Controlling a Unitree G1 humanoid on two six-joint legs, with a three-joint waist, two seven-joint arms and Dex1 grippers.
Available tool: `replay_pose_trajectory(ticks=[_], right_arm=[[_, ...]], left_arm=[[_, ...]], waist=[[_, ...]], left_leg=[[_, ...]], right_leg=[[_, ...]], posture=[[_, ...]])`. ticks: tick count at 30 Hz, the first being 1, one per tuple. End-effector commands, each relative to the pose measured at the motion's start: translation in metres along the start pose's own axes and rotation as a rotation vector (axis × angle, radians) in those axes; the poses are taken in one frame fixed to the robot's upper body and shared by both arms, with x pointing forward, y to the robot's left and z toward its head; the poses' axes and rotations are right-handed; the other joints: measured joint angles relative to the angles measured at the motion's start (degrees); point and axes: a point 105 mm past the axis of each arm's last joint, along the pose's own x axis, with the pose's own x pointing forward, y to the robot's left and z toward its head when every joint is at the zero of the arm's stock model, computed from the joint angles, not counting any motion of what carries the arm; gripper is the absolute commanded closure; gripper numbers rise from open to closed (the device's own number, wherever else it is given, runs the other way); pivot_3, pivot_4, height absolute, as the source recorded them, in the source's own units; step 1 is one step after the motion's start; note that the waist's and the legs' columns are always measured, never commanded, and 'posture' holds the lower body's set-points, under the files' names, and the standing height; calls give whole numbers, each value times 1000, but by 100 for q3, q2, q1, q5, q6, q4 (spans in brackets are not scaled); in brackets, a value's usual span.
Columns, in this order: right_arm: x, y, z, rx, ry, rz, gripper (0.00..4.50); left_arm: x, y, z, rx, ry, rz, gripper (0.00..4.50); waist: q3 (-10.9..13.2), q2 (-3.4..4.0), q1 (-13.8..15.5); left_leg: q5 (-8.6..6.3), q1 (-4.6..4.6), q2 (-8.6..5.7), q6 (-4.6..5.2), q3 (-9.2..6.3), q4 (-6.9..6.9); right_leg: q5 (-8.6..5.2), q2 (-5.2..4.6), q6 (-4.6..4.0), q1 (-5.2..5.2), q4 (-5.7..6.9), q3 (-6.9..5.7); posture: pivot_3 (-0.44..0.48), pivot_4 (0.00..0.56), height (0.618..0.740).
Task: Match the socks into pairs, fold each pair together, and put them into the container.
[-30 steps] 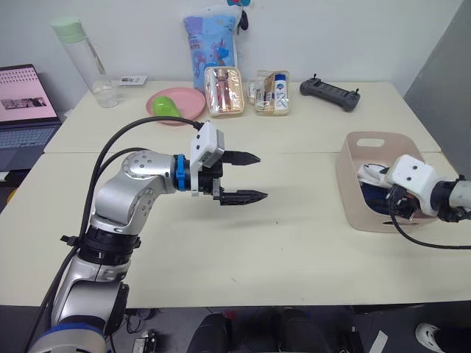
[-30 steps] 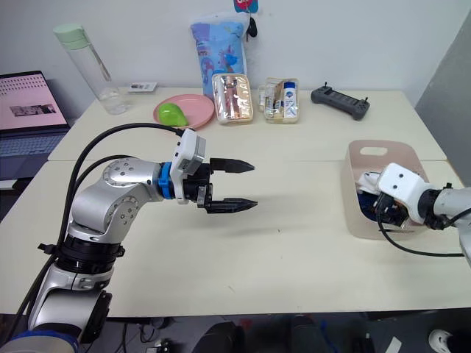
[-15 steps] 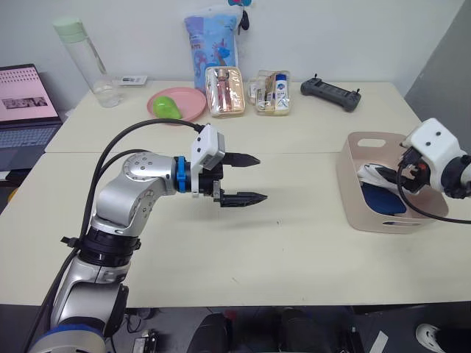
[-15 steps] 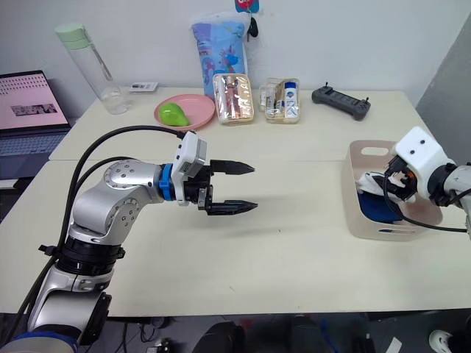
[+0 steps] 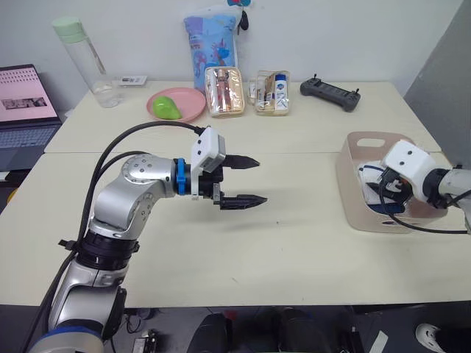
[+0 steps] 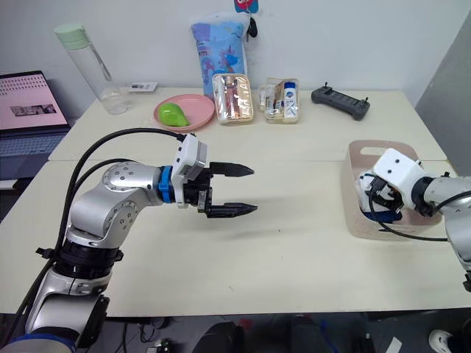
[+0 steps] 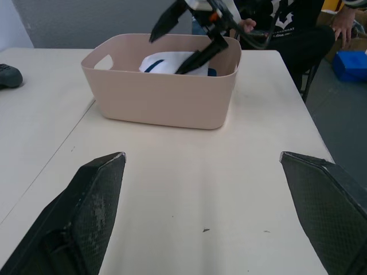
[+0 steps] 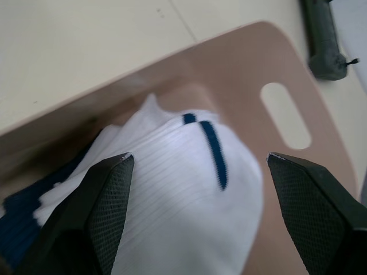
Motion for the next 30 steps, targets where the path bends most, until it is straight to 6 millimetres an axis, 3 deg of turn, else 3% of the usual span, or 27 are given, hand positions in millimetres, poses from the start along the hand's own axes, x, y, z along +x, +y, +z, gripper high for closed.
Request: replay_pose_trajectory(ticks=[1,3,7,14,15,18,20,25,27,30], right_arm=[[-23,-26,28,29,-133,-112,533],[-26,-20,47,69,-249,-100,533],[-21,12,83,107,-451,-40,533],[-6,64,97,263,-522,92,533],[-5,69,95,265,-518,100,533],[-1,124,76,372,-472,251,173],[-1,141,62,340,-440,277,17],[-2,155,17,290,-331,243,17],[-1,156,12,298,-329,226,17],[1,160,7,289,-332,223,17]], left_arm=[[-22,9,5,52,12,126,0],[-36,12,-4,70,54,202,0],[-75,12,-28,84,152,368,0],[-127,-3,-61,50,234,646,0],[-129,-7,-65,36,246,650,0],[-142,-42,-94,-117,295,664,0],[-153,-48,-104,-128,313,732,0],[-173,-58,-122,-177,406,843,0],[-176,-61,-132,-199,490,846,0],[-171,-64,-132,-181,485,799,0]], waist=[[0,0,0],[0,0,-20],[0,1,-54],[-2,-4,59],[1,-4,105],[-9,-13,147],[-6,-7,147],[-6,-11,159],[-6,-11,131],[-6,-10,109]], left_leg=[[0,0,0,0,-2,-2],[0,2,2,1,-1,-5],[-1,13,12,1,3,-11],[-1,1,3,1,-4,-5],[-2,0,3,1,-6,-6],[-3,-1,1,1,-7,-8],[-7,1,5,-1,-8,-20],[-7,18,6,-1,-9,-5],[-7,30,6,-1,-8,-7],[-7,35,11,-1,-4,-10]], right_leg=[[0,0,0,0,0,-2],[0,0,0,0,-2,0],[0,4,-1,0,2,5],[3,-8,-4,0,-9,-1],[2,-9,-4,1,-10,-2],[2,-12,-4,3,-14,-5],[0,-11,-6,4,-27,-8],[0,-12,-9,22,-17,-15],[-3,-11,-11,31,-17,-16],[-4,-4,-15,29,-9,-15]], posture=[[0,150,733],[0,150,733],[0,150,733],[0,150,733],[0,150,733],[0,150,733],[0,150,733],[0,150,733],[0,150,733],[0,150,733]])
